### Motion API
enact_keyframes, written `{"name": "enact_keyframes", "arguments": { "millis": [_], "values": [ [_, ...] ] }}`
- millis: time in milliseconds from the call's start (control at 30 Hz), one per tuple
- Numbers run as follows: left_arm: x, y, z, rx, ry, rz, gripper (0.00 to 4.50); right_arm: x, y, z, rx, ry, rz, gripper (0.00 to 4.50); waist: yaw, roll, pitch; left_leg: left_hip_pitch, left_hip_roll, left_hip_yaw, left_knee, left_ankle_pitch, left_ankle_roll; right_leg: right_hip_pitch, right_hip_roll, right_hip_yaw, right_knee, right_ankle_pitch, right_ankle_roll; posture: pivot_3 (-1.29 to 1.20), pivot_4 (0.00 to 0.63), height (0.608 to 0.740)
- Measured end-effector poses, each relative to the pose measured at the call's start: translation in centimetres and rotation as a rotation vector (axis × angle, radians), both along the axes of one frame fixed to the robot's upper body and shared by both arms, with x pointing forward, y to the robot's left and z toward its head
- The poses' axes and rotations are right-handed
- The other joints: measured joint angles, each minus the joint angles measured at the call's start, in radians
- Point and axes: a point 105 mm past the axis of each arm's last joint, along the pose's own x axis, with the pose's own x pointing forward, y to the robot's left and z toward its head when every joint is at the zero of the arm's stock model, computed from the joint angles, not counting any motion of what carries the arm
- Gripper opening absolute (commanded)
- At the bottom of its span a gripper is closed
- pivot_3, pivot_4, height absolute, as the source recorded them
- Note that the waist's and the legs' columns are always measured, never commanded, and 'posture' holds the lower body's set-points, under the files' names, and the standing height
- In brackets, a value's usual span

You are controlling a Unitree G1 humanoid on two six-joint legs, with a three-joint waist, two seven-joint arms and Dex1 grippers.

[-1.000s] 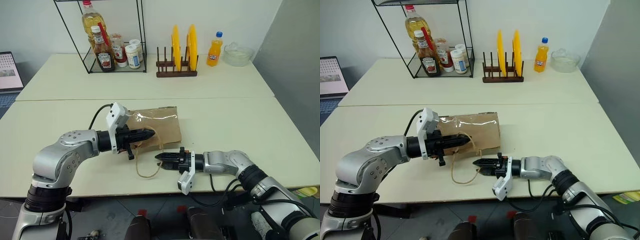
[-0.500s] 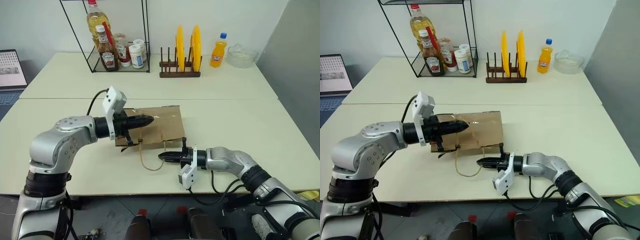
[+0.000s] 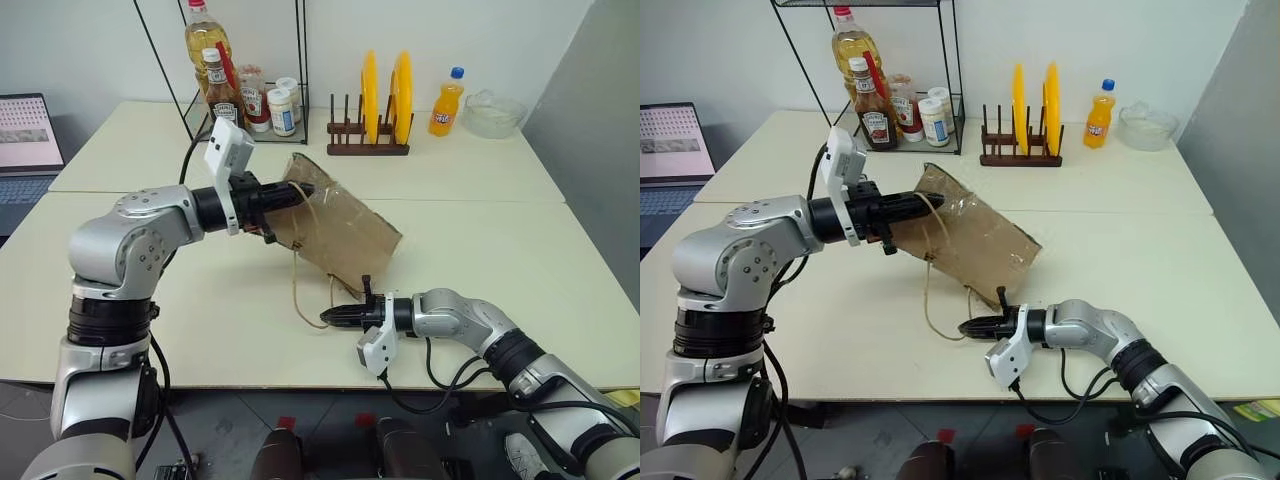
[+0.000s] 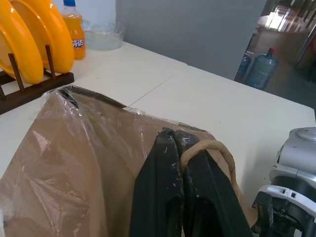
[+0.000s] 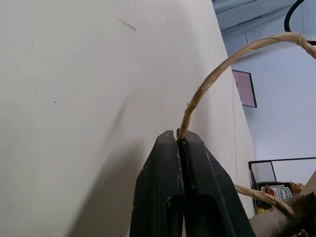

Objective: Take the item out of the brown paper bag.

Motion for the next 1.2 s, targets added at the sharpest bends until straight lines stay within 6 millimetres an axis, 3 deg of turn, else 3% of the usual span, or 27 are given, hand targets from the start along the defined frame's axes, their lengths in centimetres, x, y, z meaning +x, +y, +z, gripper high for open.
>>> {"name": "enact_keyframes", "arguments": {
  "millis": [200,367,600,800,1200],
  "values": [
    [-0.2,0.4,-0.5,0.057,0.004,0.002,0.00,0.2,0.1,0.2,-0.010,-0.008,-0.001,0.02,0.000,0.000,0.000,0.000,0.000,0.000,0.000,0.000,0.000,0.000,0.000,0.000,0.000,0.000,0.000,0.00,0.150,0.740],
    [-1.1,1.0,-2.5,0.160,0.038,-0.025,0.00,0.3,-0.1,0.2,-0.015,-0.003,-0.008,0.02,0.004,0.000,0.000,0.000,0.000,0.000,0.000,0.000,0.000,0.000,0.000,0.000,0.000,0.000,0.000,0.00,0.150,0.740],
    [-2.1,0.1,-3.0,0.187,0.045,-0.104,0.00,0.2,-0.6,0.6,-0.011,0.053,-0.037,0.02,0.008,0.000,0.002,-0.001,0.000,0.000,-0.001,0.000,0.000,-0.001,0.000,0.000,0.000,0.000,0.000,0.00,0.150,0.740],
    [-2.4,-1.1,-4.6,0.225,0.068,-0.154,0.00,-0.5,0.1,0.7,-0.048,0.005,0.031,0.02,0.003,0.000,0.003,-0.002,0.000,0.000,-0.001,0.000,0.000,-0.003,0.001,0.000,0.000,-0.001,0.001,0.00,0.150,0.740],
    [0.2,-3.1,-2.5,0.055,0.279,-0.117,0.00,0.2,0.6,0.1,-0.310,-0.184,0.192,0.02,0.003,-0.001,0.002,0.000,0.000,-0.001,0.000,0.000,0.000,0.000,0.001,0.000,0.000,-0.003,0.005,0.00,0.150,0.740]
  ]
}}
